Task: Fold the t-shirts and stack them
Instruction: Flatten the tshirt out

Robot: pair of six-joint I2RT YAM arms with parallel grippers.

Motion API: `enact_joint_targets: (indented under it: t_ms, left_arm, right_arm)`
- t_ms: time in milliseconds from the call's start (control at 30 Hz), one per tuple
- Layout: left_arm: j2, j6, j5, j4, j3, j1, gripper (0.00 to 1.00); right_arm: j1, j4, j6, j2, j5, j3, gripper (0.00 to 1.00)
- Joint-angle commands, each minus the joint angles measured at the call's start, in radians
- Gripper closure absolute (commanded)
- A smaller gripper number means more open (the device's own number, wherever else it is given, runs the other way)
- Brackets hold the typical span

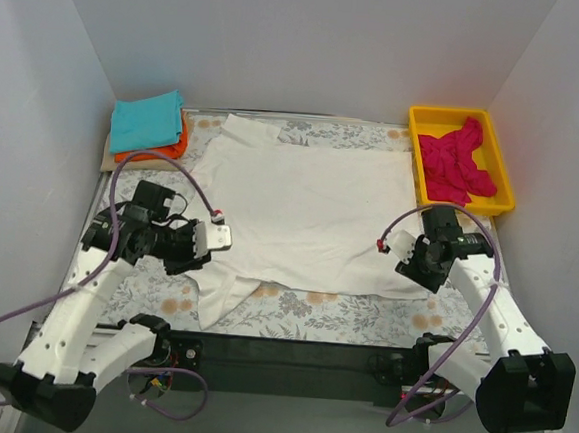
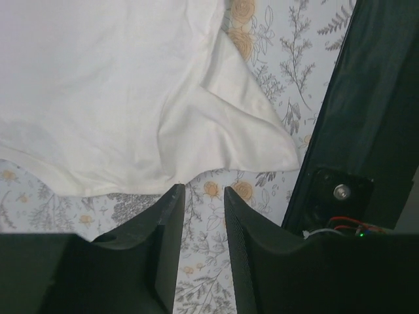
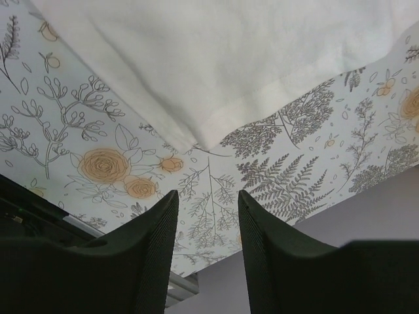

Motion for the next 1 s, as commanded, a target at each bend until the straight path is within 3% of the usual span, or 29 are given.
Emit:
enact_joint_targets:
  t_ms: [0,133,300,367,533,800,967]
  left_arm:
    - [0.167,-0.116,0.039,0.1,0.027,-0.002,0.71]
    - [0.369,-0.283,-0.053,0.249,-0.014,-0.076,0.77]
    - [0.451,-0.359,-0.197,0.476,-0.108,-0.149,0.78]
    - [0.474,-0.363,-0.208,0.527,-0.12,-0.166,0.74]
    - [0.501,-0.328,-0.062,0.473,-0.126,-0.22,0.62]
    - [0.586,-0.345,-0.087,0.545,-0.171,-0.287,0.57]
    - [0.618,-0.354,-0.128,0.561,-0.188,-0.347,0.62]
  right_arm:
    - [-0.005,-0.013,0.031,0.068,-0.078,0.103,0.6]
    - [-0.008,-0.008,0.133,0.235,-0.143,0.19,0.72]
    - [-0.038,0.012,0.215,0.347,-0.201,0.243,0.74]
    - [-0.047,0.021,0.231,0.405,-0.21,0.264,0.75]
    - [-0.066,0.032,0.26,0.497,-0.244,0.292,0.74]
    - [-0.094,0.044,0.265,0.55,-0.252,0.326,0.74]
    - [-0.103,0.044,0.257,0.55,-0.246,0.333,0.74]
